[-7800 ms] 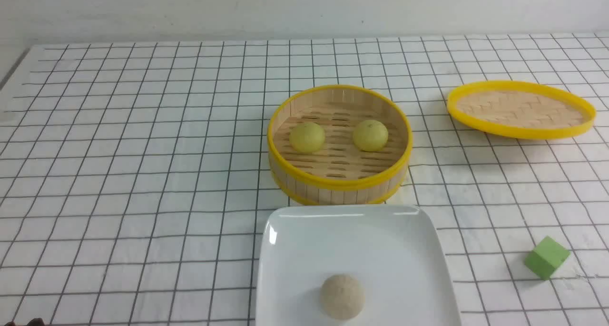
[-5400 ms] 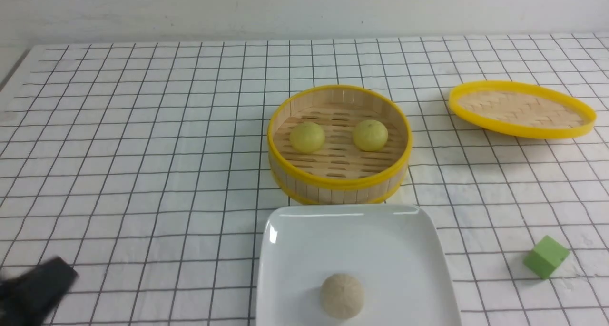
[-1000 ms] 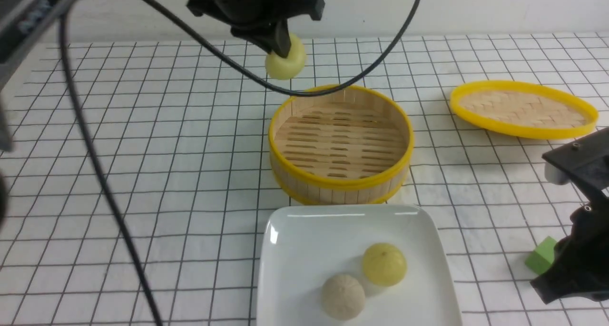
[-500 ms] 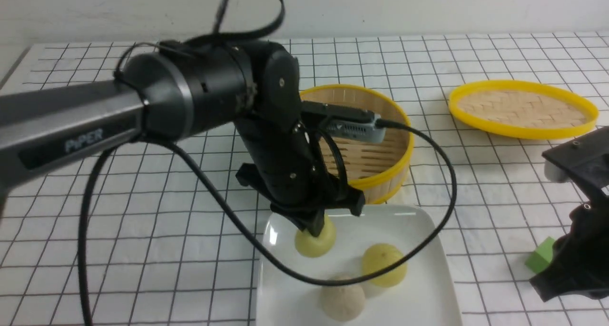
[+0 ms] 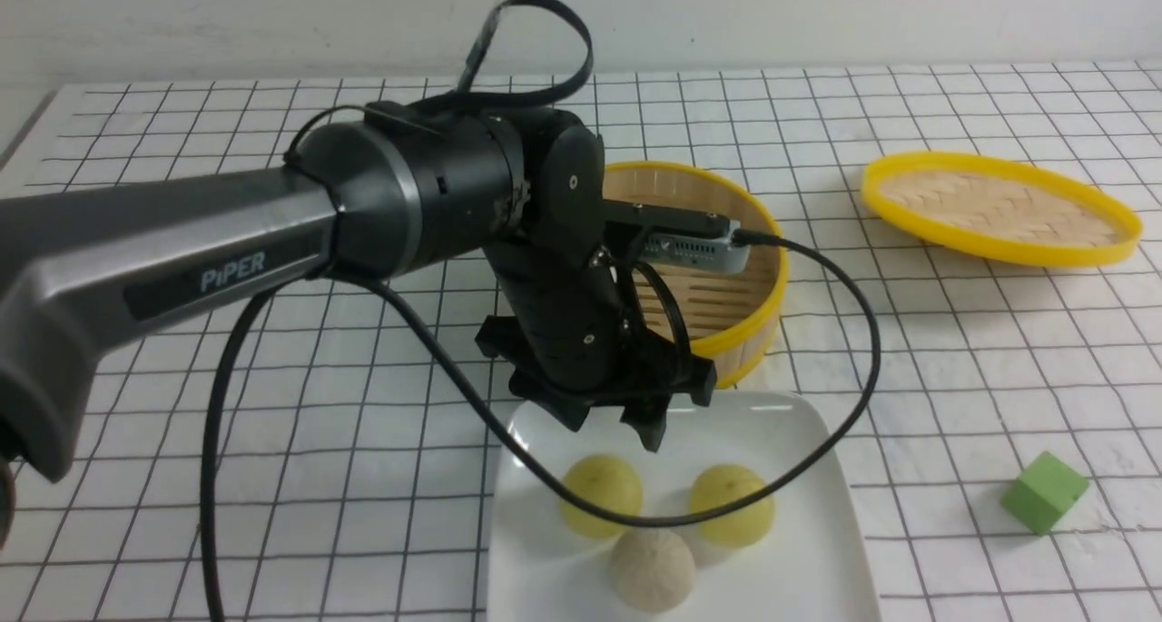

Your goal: Put the steamed buns into the plate on the white-black tablecloth.

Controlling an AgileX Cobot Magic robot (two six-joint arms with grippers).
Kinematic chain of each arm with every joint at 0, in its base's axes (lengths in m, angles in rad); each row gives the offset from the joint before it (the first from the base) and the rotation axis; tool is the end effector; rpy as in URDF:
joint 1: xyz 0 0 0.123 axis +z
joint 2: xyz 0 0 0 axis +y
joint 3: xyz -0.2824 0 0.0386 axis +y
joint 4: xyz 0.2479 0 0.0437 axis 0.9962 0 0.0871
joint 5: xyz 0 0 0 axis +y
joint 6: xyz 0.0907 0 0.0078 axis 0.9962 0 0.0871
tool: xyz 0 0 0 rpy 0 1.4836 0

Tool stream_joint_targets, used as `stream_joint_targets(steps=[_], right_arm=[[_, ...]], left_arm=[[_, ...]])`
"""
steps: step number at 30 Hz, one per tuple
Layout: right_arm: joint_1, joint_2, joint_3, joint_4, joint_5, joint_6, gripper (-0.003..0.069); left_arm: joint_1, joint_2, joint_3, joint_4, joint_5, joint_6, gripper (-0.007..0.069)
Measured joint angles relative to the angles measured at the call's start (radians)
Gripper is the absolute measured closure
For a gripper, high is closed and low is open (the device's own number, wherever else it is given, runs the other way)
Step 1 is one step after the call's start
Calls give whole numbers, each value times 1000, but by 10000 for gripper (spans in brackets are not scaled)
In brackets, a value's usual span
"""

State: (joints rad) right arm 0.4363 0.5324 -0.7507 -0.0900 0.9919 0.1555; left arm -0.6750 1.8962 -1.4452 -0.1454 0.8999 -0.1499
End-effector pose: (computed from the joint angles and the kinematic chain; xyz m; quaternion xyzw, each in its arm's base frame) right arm 0.0746 0.0272 0.3385 -0.1324 0.8932 0.0820 0.4219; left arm 0.3032 -0.2560 0.2234 0.2211 0.9612 -0.1190 0.1144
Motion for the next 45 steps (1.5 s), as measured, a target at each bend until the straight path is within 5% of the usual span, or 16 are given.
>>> stream_joint_targets(steps=[7, 10, 17, 38, 45], right_arm=[[0, -328, 327, 5, -624, 64, 613], [0, -348, 369, 6, -663, 65, 612], [0, -342, 379, 10, -617, 66, 605], [-3, -351, 404, 14, -618, 66, 578], [-221, -432, 575, -14, -621, 66, 570]], left_arm=[[0, 0, -1, 0, 0, 0, 207], [0, 0, -1, 1, -11, 0, 282], [0, 0, -1, 9, -41, 1, 605], [0, 0, -1, 19, -66, -2, 622], [0, -45, -1, 28, -56, -2, 622]])
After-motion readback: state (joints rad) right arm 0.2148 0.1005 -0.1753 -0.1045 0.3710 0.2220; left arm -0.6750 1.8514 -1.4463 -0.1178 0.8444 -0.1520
